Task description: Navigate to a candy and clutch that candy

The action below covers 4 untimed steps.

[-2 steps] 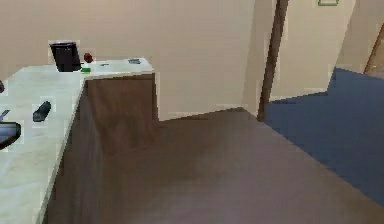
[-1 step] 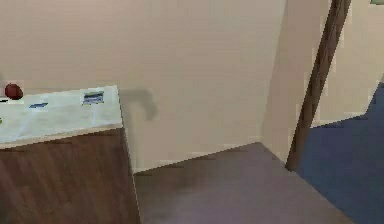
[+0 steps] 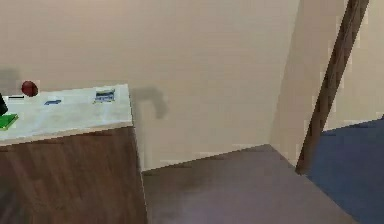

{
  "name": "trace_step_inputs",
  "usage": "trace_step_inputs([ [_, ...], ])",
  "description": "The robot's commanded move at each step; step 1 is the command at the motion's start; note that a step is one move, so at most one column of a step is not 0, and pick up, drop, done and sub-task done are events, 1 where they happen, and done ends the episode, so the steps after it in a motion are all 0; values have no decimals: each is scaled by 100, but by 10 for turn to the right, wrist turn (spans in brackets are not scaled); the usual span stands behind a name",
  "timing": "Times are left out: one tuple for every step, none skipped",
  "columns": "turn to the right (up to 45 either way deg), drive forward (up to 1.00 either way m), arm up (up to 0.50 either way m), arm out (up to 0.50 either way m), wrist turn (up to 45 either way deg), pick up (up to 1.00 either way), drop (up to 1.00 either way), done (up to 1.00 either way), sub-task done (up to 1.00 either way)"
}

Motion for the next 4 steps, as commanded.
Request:
trace_step_inputs([
  [210, 0, 0, 0, 0, 0, 0, 0, 0],
  [0, 65, 0, 0, 0, 0, 0, 0, 0],
  [-180, 0, 0, 0, 0, 0, 0, 0, 0],
  [0, 30, 0, 0, 0, 0, 0, 0, 0],
])
